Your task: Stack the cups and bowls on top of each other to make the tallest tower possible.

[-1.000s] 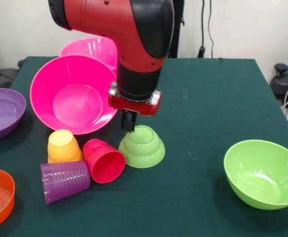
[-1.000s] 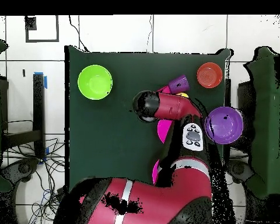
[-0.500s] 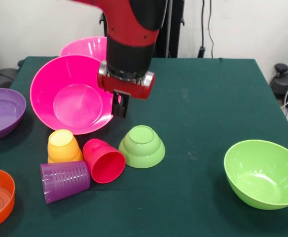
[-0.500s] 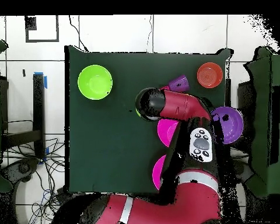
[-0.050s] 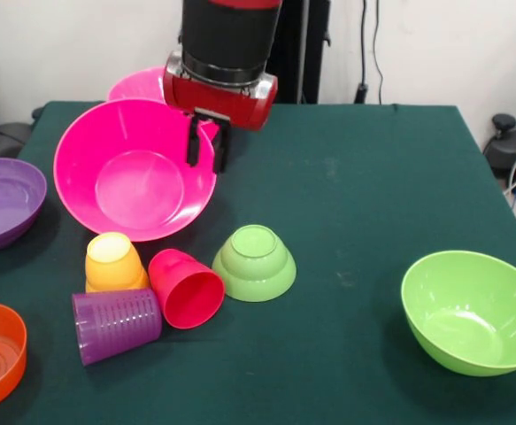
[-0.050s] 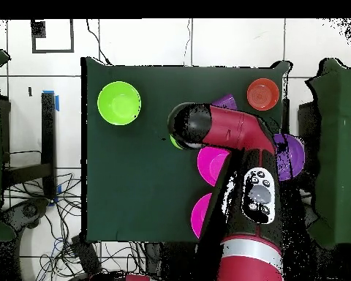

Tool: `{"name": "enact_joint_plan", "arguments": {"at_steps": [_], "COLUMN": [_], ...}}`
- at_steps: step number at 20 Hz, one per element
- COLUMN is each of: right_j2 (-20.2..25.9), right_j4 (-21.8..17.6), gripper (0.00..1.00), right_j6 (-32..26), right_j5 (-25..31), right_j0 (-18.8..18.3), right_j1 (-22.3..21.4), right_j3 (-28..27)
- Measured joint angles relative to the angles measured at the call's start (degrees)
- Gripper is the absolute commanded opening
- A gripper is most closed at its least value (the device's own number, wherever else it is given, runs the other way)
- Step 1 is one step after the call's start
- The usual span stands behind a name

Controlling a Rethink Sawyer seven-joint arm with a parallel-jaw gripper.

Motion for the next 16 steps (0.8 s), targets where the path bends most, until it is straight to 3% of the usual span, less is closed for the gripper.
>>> {"name": "enact_joint_plan", "arguments": {"at_steps": [11,16], "right_j2": [0.15,1.46], "right_j4": [0.0,0.01], "gripper": [1.0,1.0], "right_j6": [0.0,0.0], "right_j5": [-0.09,-4.08], "right_j0": [-1.48,-5.42], "right_j1": [0.01,2.17], "right_j3": [0.07,0.27]}}
